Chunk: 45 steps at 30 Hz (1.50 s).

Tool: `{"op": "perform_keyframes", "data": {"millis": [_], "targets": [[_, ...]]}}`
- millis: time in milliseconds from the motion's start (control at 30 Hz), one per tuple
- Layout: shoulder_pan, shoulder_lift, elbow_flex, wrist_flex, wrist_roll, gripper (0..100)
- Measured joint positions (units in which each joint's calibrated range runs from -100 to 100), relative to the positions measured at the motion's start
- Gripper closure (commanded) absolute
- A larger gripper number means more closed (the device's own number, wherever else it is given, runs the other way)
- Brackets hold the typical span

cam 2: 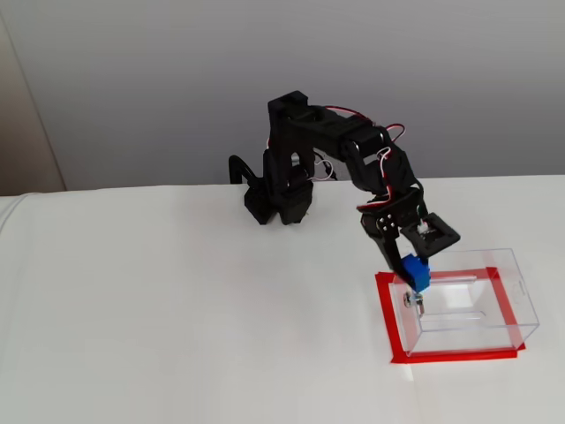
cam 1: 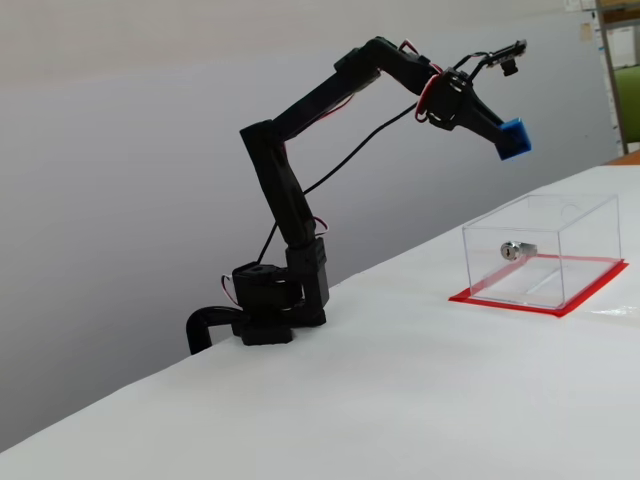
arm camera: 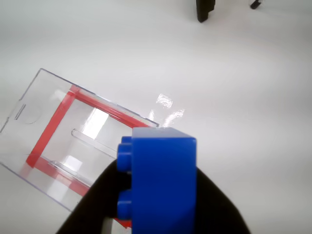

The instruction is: Pick the blue lego brick and place it into the transparent box

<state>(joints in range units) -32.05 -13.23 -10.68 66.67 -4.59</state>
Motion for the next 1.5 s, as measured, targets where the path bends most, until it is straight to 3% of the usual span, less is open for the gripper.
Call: {"op": "perform_keyframes", "data": {"millis": [533, 1033, 1267, 1500], "targets": [[-14.7, 1.3, 1.5, -12.6, 0.0, 98], [-17.4, 7.4, 2.3, -15.9, -0.2, 97], [-17.4, 7.4, 2.3, -15.9, -0.2, 81], [-17.4, 7.4, 2.3, -15.9, -0.2, 80]]}}
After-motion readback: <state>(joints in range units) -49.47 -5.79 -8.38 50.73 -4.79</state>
